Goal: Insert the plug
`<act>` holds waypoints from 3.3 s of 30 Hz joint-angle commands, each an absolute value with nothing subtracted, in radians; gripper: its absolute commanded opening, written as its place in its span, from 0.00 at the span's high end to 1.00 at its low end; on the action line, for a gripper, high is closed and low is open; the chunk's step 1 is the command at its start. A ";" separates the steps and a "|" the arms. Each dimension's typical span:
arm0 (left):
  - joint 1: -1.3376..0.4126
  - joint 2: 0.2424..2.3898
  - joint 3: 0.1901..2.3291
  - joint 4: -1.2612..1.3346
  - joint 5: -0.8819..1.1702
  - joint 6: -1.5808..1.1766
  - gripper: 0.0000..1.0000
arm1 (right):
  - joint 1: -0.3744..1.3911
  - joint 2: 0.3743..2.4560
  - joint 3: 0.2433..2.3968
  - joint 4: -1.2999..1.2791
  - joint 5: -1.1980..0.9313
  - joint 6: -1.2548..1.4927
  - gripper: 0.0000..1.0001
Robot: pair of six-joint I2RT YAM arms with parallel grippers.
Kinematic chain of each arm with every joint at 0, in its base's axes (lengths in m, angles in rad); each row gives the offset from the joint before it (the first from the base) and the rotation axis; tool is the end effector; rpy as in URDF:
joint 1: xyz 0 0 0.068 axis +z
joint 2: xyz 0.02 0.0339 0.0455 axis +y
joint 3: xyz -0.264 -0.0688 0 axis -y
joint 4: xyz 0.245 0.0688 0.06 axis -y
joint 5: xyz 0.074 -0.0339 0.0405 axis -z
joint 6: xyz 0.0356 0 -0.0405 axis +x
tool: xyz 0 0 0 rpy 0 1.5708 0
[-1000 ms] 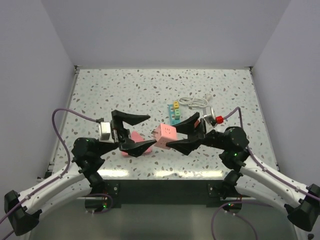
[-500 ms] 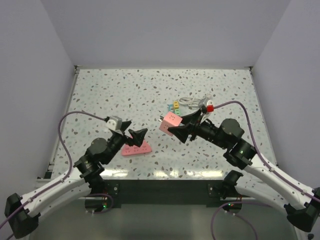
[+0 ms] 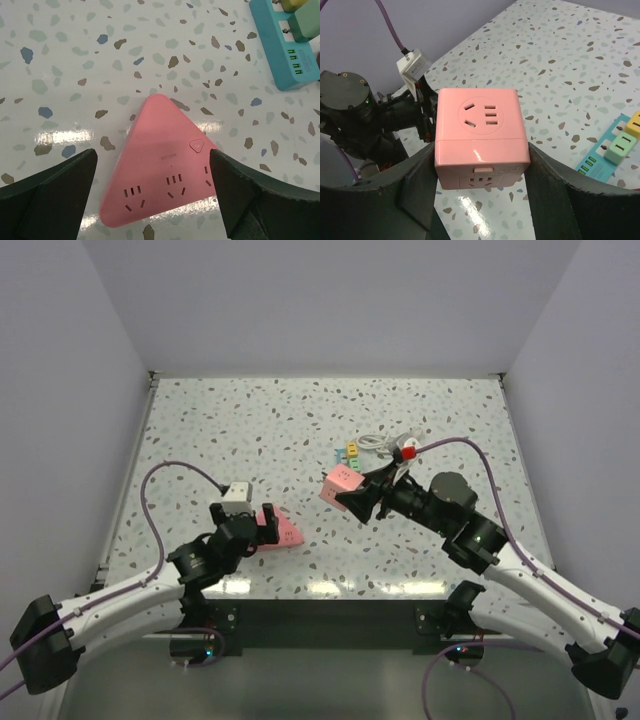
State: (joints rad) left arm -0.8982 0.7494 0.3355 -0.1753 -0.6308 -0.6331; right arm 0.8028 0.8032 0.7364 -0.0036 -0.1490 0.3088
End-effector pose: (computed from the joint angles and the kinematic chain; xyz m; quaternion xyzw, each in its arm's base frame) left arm 0.1165 -0.1125 0.1926 -0.0341 0.8504 -0.1133 0.5126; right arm 0.1310 0.1433 0.3393 -0.2276 0.6950 0.4050 0.5488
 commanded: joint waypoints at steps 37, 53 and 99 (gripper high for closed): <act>-1.166 1.074 0.336 0.144 -0.525 -0.897 0.00 | 0.801 0.879 0.854 -0.185 -0.048 0.230 1.00; -1.140 0.712 0.316 0.022 -0.574 -0.704 0.00 | 0.801 1.219 1.101 -0.526 -0.198 -0.173 1.00; -0.696 1.052 0.210 0.416 -0.224 -0.604 0.13 | 0.838 1.833 1.479 -0.716 -0.112 -0.331 1.00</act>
State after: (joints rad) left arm -0.7067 1.0451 0.2142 0.3515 -0.2375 -0.6334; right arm 0.8295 1.8149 1.4391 -0.6952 -0.1318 -0.3161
